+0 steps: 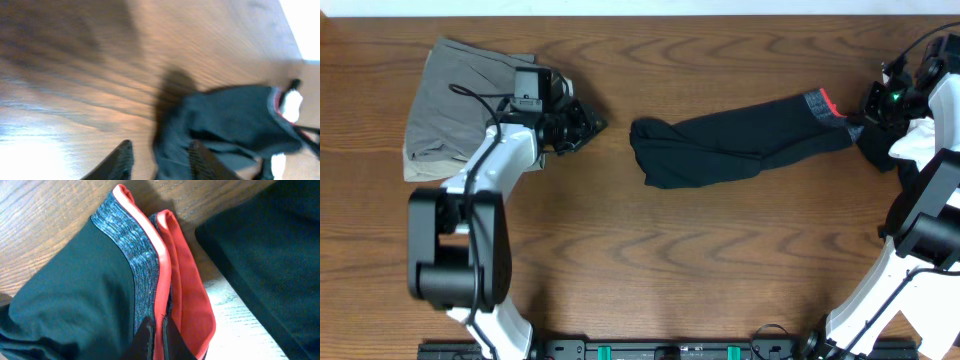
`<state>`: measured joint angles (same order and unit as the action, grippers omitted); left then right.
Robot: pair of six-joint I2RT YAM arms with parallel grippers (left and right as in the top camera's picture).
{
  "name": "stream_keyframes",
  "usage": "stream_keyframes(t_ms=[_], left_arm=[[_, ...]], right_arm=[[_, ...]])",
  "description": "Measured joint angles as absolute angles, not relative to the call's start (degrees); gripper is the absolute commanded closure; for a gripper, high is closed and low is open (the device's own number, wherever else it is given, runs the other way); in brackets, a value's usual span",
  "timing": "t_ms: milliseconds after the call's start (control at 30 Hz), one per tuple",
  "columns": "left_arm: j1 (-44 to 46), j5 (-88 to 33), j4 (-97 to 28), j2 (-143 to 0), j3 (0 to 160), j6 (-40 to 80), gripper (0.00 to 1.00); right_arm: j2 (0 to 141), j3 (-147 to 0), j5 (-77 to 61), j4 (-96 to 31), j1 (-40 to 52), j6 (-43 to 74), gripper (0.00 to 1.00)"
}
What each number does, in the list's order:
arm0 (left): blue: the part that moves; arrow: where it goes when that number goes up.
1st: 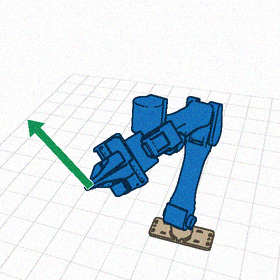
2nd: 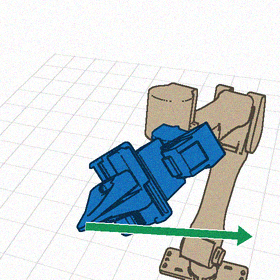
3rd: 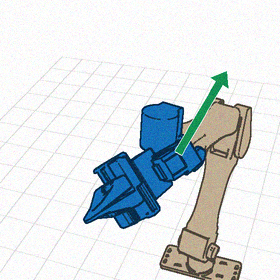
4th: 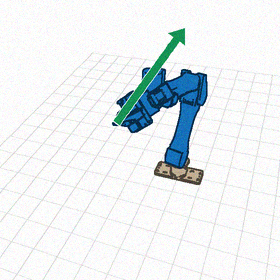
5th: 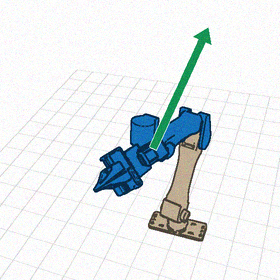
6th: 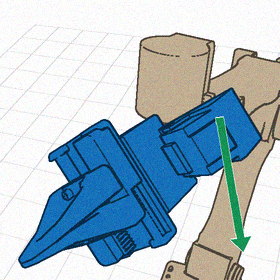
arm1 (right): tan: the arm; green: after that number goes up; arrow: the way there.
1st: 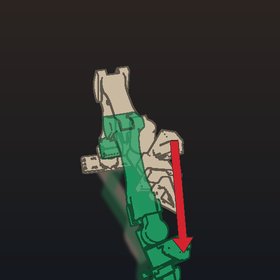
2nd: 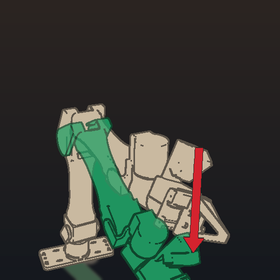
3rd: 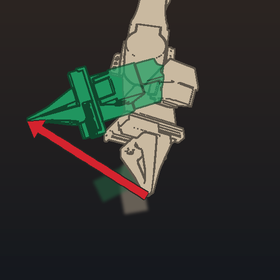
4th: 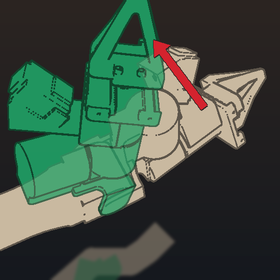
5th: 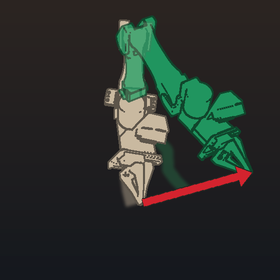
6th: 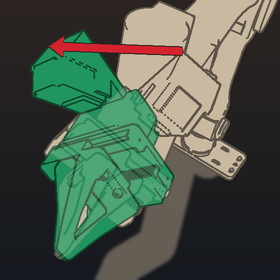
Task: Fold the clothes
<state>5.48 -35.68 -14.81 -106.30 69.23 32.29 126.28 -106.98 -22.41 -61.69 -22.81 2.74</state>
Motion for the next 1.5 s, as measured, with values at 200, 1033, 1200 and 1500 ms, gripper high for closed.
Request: stream_keyframes(t_ms=[200, 1033, 1200, 1500], left_arm=[[14.31, -35.55, -16.08, -101.12, 69.3, 22.33, 0.3], [35.94, -19.62, -0.71, -113.1, 69.36, 0.47, 0.18], [35.64, -19.22, -3.57, -113.08, 69.36, 0.27, 0.36], [32.75, -19.29, -8.51, -112.71, 69.43, 0.14, 0.01]], right_arm=[[126.28, -106.98, -22.24, -62.06, -22.81, 2.66, 0.99], [126.28, -106.98, -22.22, -62.74, -22.81, 2.28, 0.99], [126.28, -106.98, -22.22, -62.76, -22.81, 2.28, 0.99], [126.28, -106.98, -22.24, -62.76, -22.81, 2.28, 0.99]])
